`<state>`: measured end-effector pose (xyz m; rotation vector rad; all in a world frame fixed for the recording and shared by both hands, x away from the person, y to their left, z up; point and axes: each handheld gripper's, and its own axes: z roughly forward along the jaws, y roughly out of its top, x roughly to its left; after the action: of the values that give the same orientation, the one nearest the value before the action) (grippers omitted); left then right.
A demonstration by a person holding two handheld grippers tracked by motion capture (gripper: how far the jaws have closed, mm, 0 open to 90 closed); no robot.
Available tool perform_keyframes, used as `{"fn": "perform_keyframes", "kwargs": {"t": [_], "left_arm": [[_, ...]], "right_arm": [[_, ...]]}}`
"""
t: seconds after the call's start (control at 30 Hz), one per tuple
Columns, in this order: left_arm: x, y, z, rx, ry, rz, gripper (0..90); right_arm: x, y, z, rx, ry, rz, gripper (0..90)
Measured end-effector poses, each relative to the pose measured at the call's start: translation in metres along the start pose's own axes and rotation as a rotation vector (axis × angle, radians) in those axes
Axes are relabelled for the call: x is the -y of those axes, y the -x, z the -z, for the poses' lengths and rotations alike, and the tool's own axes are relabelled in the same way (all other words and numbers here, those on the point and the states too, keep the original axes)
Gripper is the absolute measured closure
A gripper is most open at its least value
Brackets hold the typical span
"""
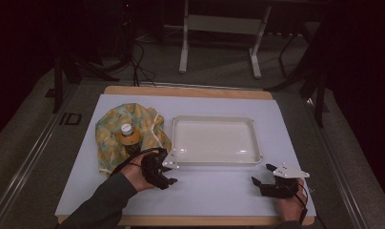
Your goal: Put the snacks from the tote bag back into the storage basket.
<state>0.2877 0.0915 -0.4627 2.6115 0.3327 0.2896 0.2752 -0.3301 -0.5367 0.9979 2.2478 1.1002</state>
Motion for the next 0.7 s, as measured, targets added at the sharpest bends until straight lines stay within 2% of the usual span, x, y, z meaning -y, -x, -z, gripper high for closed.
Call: {"fn": "perform_keyframes", "kwargs": {"t": [0.4,0.7], "left_arm": [[-0.007,-0.01,0.008,-0.009,-0.038,-0.021,41.1],[-0.012,-0.015,0.012,0.003,-0.04,-0.02,41.3]], "right_arm": [[0.0,0.001,0.0,-0.002,0.005,-0.003,19.5],[0.0,0.0,0.0,-0.001,0.006,-0.002,19.5]]}}
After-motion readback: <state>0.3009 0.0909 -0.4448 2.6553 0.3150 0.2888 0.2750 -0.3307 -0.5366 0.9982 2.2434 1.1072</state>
